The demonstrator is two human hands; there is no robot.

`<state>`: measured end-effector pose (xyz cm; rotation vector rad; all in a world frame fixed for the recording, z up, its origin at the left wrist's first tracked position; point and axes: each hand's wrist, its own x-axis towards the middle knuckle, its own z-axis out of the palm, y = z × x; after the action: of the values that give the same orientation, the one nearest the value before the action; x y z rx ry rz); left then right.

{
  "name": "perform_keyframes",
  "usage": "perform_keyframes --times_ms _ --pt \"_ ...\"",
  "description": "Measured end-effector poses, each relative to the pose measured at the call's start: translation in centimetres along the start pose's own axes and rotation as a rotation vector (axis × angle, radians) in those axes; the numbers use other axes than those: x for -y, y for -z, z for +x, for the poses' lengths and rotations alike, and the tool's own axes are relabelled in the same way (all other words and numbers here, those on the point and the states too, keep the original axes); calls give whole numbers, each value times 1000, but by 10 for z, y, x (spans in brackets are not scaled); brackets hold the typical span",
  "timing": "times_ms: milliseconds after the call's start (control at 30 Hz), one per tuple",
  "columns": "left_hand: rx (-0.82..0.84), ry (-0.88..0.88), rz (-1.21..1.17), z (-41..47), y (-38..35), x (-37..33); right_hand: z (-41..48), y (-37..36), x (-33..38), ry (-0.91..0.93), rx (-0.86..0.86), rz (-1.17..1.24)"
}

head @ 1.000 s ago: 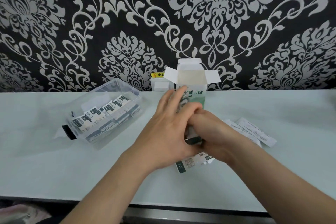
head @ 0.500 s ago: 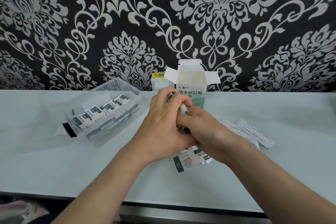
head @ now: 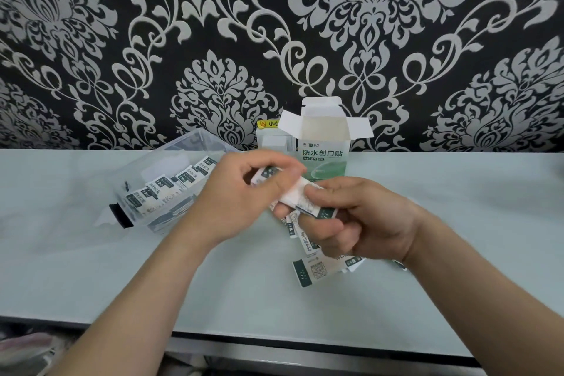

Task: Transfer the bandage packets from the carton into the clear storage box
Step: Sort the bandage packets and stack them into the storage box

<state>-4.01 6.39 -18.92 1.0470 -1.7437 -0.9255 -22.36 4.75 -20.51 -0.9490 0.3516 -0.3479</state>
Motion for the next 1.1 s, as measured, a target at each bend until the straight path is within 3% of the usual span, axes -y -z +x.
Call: perform_keyframes --times_ms 100,200,300,367,533,767,867,933,1000,1100 --pt "-261 -11 -306 -2 -15 -4 9 -9 -7 35 192 219" --pt "-351 28 -379 -1 -20 -6 17 -19 -17 60 250 278" --pt "-407 62 -308 2 -14 -5 16 -26 -18 24 61 181" --pt "-399 73 -163 4 -10 -2 15 -27 -14 0 -115 -35" --pt "-377 147 239 3 -14 7 15 -18 -17 174 -499 -462" --pt "-415 235 308 6 -22 17 18 -20 -20 207 -503 -512" --pt "-347 252 137 5 -19 13 19 -19 -20 203 -510 -344" --pt "-166 234 39 5 -8 8 17 -15 -16 208 -516 -200" --pt "78 219 177 1 1 10 13 -13 -11 227 -503 -65" --pt "230 210 172 -7 -3 9 10 -11 -10 178 -431 -6"
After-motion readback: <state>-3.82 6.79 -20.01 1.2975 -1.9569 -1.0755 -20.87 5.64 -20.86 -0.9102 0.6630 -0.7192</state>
